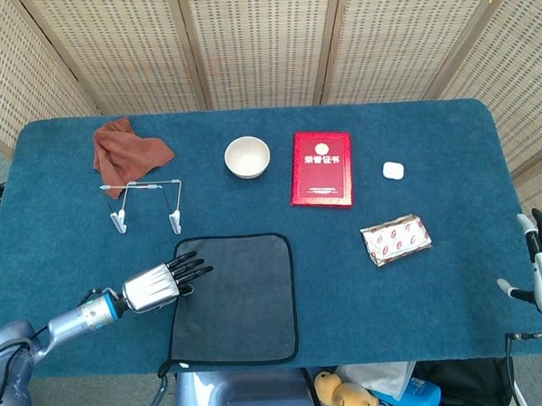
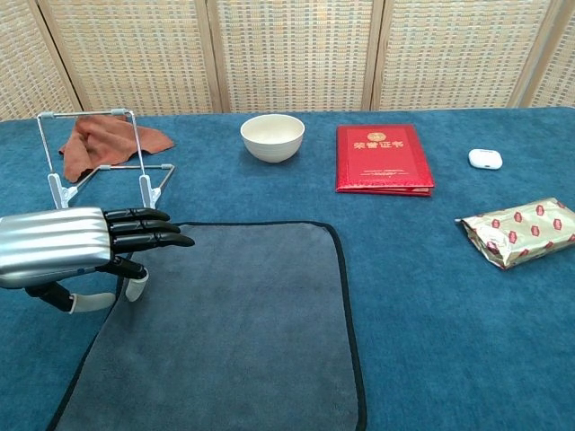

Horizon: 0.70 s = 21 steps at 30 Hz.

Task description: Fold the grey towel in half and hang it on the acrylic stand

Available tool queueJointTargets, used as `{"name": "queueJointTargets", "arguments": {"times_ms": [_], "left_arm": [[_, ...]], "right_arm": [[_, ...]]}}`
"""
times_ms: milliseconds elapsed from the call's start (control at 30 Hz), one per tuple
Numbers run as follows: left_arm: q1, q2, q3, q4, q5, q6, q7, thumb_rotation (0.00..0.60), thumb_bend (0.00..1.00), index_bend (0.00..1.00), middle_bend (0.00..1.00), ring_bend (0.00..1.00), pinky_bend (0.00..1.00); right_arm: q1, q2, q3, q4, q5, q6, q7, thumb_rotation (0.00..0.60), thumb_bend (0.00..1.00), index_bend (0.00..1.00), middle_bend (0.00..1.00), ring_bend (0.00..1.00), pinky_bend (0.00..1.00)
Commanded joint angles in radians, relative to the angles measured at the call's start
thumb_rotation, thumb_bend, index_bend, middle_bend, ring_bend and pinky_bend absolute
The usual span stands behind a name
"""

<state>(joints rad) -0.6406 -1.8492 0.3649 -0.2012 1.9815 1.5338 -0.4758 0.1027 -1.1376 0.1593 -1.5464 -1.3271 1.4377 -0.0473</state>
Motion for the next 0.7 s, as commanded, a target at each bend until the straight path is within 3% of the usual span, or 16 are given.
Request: {"name": "queueJointTargets", "arguments": {"times_ms": [33, 300, 700], "left_arm": [[-0.001, -0.002, 0.001, -0.001, -0.001, 0.001, 0.003, 0.6, 0.44, 0.55, 0.0, 0.0, 0.03], [-0.007, -0.004, 0.001, -0.006, -0.008, 0.006, 0.01, 0.6, 0.44, 0.69, 0.0, 0.0, 0.03], [-0.047, -0.007, -0.026, -0.031, -0.028, 0.056, 0.038, 0.6, 0.44, 0.71, 0.0, 0.0, 0.03]], "right_arm": [[0.0, 0.001, 0.0, -0.001, 0.0, 0.0, 0.001, 0.6, 0.0, 0.0, 0.0, 0.0, 0.0], [0.0, 0.007, 0.0, -0.004, 0.003, -0.005, 0.013, 0.6, 0.0, 0.0, 0.0, 0.0, 0.0], [-0.003, 0.014, -0.001, -0.009, 0.001, -0.005, 0.025, 0.6, 0.0, 0.0, 0.0, 0.0, 0.0]]}}
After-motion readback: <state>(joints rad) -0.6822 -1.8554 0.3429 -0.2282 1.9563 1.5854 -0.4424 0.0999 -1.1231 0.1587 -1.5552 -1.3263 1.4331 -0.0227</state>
